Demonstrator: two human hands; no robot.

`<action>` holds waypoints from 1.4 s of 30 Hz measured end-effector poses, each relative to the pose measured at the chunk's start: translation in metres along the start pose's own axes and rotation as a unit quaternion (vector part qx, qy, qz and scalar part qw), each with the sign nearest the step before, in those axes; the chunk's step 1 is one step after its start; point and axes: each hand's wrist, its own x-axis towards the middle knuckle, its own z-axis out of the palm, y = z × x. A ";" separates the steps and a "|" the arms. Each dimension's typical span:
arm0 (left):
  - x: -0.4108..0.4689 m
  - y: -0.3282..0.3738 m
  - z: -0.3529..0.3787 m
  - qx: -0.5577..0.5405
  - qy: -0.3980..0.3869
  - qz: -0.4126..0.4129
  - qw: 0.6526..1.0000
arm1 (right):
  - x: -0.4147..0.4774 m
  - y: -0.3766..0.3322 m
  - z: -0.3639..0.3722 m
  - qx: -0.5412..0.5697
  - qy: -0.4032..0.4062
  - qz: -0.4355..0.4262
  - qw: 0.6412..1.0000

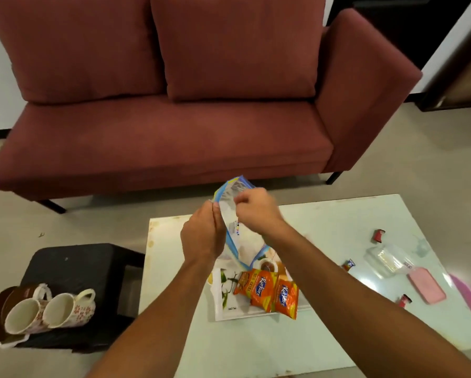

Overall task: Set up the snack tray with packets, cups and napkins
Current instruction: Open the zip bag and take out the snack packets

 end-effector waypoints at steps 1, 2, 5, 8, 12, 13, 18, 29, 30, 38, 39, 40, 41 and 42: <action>-0.003 0.004 -0.002 -0.002 0.005 0.014 1.000 | 0.008 -0.001 0.008 -0.032 -0.067 0.080 0.994; -0.005 0.009 -0.004 -0.009 0.009 0.025 1.000 | 0.015 0.001 0.014 -0.047 -0.107 0.139 0.983; -0.006 0.017 -0.009 -0.056 0.019 0.035 0.998 | 0.027 0.027 0.026 -0.132 -0.089 0.220 0.962; -0.010 0.022 -0.009 -0.101 -0.003 0.047 0.994 | 0.028 0.053 0.035 -0.103 -0.024 0.274 0.956; -0.016 0.025 -0.007 -0.159 -0.019 0.040 0.986 | 0.026 0.063 0.048 -0.053 -0.003 0.275 0.960; -0.017 0.023 -0.008 -0.152 -0.009 0.037 0.988 | 0.026 0.063 0.052 -0.051 -0.009 0.266 0.962; -0.008 0.004 -0.013 -0.028 0.020 -0.030 0.999 | 0.017 0.024 0.046 -0.093 -0.022 0.155 0.983; 0.015 -0.047 -0.032 0.077 -0.043 -0.218 0.972 | -0.011 -0.074 -0.075 -0.168 0.037 -0.195 0.966; 0.015 -0.053 -0.033 0.083 -0.044 -0.232 0.968 | -0.006 -0.072 -0.080 -0.162 0.057 -0.205 0.964; 0.008 -0.095 -0.032 0.100 0.029 -0.293 0.950 | 0.032 0.039 -0.002 -0.361 -0.063 -0.176 0.914; 0.008 -0.099 -0.030 0.091 0.044 -0.286 0.953 | 0.032 0.063 0.018 -0.388 -0.081 -0.191 0.898; 0.008 -0.102 -0.027 0.086 0.054 -0.277 0.956 | 0.033 0.085 0.037 -0.410 -0.094 -0.212 0.882; 0.007 -0.104 -0.025 0.080 0.062 -0.267 0.958 | 0.032 0.105 0.053 -0.426 -0.106 -0.234 0.868; 0.007 -0.107 -0.023 0.070 0.067 -0.259 0.961 | 0.033 0.124 0.067 -0.440 -0.121 -0.254 0.853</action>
